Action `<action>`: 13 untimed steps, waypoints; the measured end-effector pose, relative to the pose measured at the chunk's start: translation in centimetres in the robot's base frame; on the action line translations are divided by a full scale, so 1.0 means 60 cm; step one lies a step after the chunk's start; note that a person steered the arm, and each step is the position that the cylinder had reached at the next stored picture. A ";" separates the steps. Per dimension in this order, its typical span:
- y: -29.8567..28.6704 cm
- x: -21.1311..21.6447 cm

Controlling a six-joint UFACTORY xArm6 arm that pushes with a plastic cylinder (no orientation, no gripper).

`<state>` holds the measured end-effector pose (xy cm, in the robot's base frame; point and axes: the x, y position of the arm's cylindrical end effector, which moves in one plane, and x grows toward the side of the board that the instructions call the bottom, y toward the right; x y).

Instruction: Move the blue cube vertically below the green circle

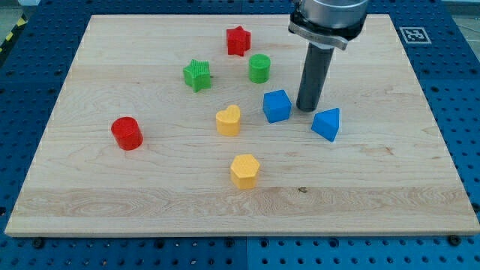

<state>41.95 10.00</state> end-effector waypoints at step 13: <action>0.073 0.030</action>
<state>43.77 14.40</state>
